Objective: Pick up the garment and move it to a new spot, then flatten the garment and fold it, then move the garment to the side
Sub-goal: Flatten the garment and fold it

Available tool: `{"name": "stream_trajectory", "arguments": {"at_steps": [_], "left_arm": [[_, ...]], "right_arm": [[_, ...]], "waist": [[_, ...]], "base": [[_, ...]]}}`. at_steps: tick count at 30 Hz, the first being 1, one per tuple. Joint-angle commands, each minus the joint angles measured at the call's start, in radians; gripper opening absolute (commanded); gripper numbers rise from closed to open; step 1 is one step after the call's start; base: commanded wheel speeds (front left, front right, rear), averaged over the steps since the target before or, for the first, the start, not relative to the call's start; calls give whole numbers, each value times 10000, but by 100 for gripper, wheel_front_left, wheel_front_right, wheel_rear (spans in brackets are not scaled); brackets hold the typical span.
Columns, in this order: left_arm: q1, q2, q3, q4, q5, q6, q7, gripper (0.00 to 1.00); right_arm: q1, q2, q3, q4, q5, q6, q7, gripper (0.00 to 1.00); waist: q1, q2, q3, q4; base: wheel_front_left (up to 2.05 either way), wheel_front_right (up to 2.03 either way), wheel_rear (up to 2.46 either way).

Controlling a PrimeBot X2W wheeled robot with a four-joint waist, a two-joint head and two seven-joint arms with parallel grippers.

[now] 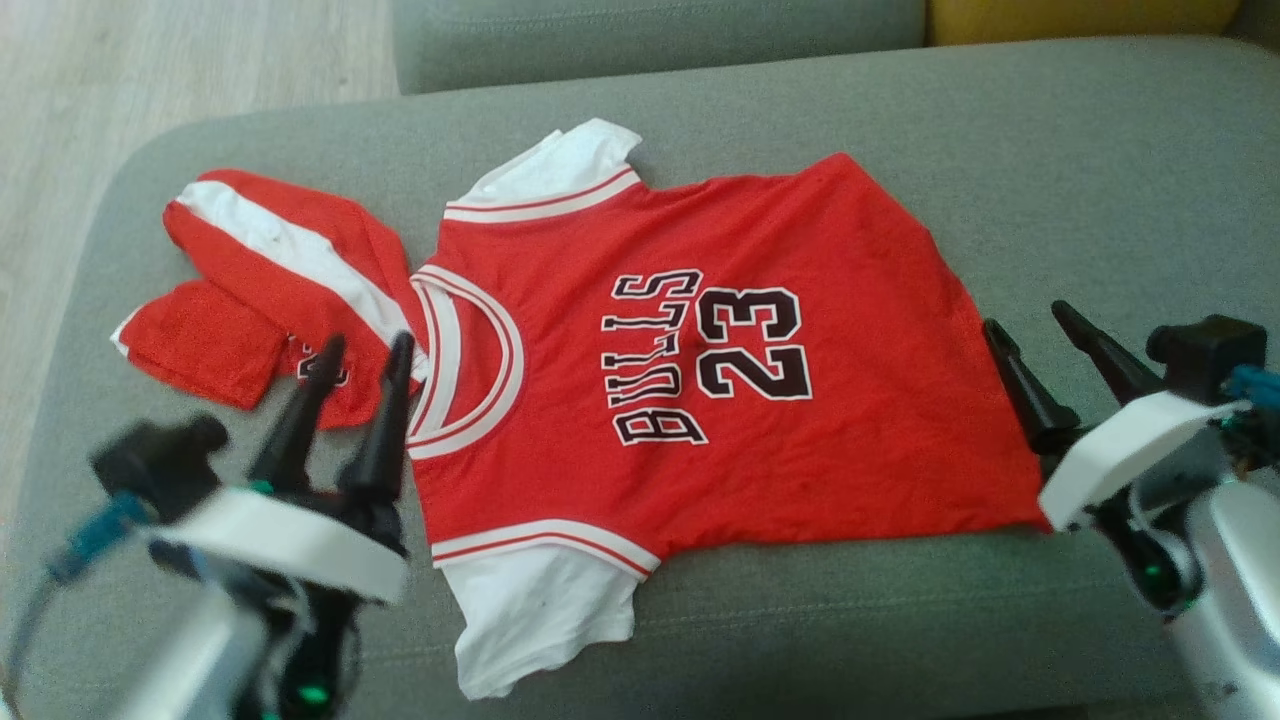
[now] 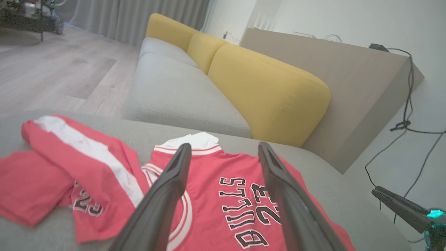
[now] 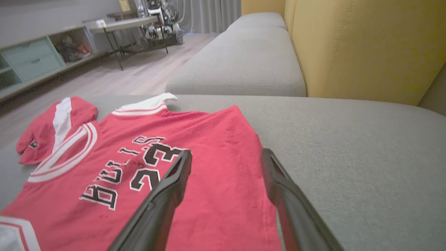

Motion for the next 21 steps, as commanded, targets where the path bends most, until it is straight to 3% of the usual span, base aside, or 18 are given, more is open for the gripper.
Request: {"name": "stream_trajectory", "arguments": {"at_steps": [1,4,6,11,13,21], "left_arm": [[-36,-215,851,-188,541,-35,-118,100],[648,-1442,1903,-69,1603,-478,-120,100],[912,-1962,2234,120,2028,-953,-120,100],[765,-2478,2524,626,2868,-1893,-121,100],[503,-2633,2533,805,3068,-2141,-121,100],[-180,-3329,2514,1329,3112,-2606,-121,100]], "right_arm": [[-109,201,-171,-429,-262,-2,-197,100],[-21,834,-711,-470,-998,-2,-239,100],[-150,1217,-1042,-443,-1354,-2,-214,100],[-1076,1931,-1960,132,-1713,-2,182,100],[-1612,1823,-2392,555,-2136,-2,280,100],[-3821,1562,-3498,2284,-3656,-2,593,100]], "waist": [[1,-1,79,11],[1,-1,250,81],[1,-1,410,163],[1,-1,1212,493],[1,-1,1567,747],[1,-1,2631,1687]], "base": [[0,0,0],[0,0,0],[0,0,0],[0,0,0],[0,0,0],[0,0,0]]}}
